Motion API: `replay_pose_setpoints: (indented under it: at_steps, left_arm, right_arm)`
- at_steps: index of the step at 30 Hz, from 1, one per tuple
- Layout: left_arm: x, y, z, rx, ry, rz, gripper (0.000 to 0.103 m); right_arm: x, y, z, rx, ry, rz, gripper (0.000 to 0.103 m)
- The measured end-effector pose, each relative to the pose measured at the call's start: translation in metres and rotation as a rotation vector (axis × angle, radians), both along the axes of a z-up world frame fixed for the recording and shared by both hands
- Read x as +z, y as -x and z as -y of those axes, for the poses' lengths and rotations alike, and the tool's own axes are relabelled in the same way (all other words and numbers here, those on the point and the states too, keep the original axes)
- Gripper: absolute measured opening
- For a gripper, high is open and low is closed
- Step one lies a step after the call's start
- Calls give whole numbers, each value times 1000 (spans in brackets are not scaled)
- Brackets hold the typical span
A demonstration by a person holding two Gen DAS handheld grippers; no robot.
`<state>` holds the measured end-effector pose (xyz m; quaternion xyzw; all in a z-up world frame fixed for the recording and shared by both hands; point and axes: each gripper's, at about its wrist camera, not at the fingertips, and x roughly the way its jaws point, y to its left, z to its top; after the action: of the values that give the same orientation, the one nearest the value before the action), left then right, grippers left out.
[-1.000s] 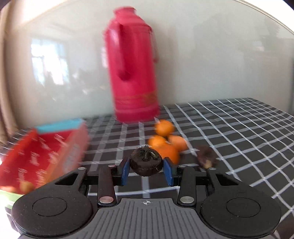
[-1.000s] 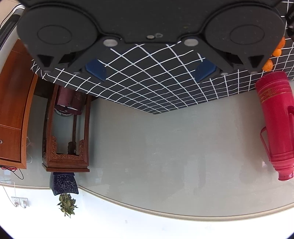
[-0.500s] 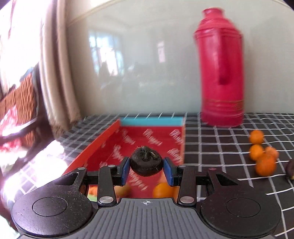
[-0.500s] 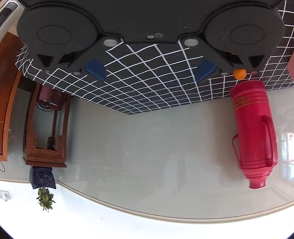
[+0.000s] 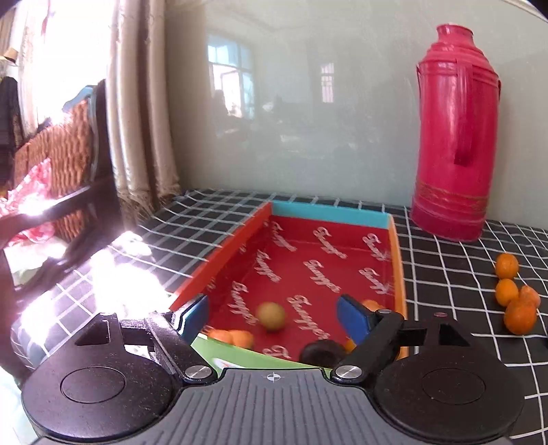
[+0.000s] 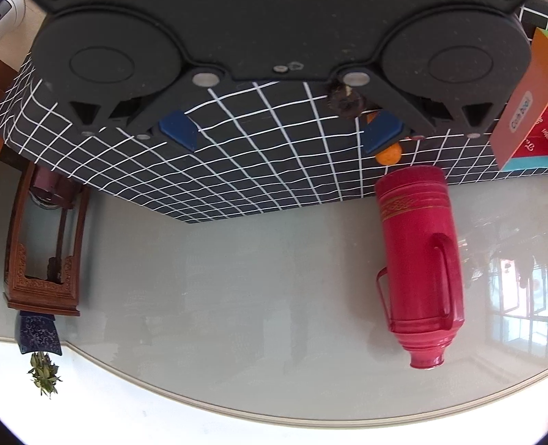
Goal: Organize fruits
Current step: 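Grasp a dark brown chestnut with the left tool and drop it in the box, then grasp a dark brown chestnut with the right tool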
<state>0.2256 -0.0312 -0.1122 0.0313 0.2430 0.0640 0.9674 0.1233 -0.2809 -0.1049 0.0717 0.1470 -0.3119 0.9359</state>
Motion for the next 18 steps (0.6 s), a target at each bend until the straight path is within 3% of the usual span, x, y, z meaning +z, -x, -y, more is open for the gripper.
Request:
replay_pose_setpoints:
  at_steps: [8,12,15,18]
  left_arm:
    - [2,1,-40,68,33,-7,82]
    - [3,8,-53,87,14,3,83]
    - [4,14,-62,108,-5,18,93]
    - [8,21,-73,132,-19,43,96]
  right_arm:
    - [-5,-13,-12,76,-23,-23,97]
    - [-10,-22,-15,114,-45,-52,97]
    - [-13,-28,-17,144,-68,-75,97]
    - [-15,-31,-17,175,-98,-82,97]
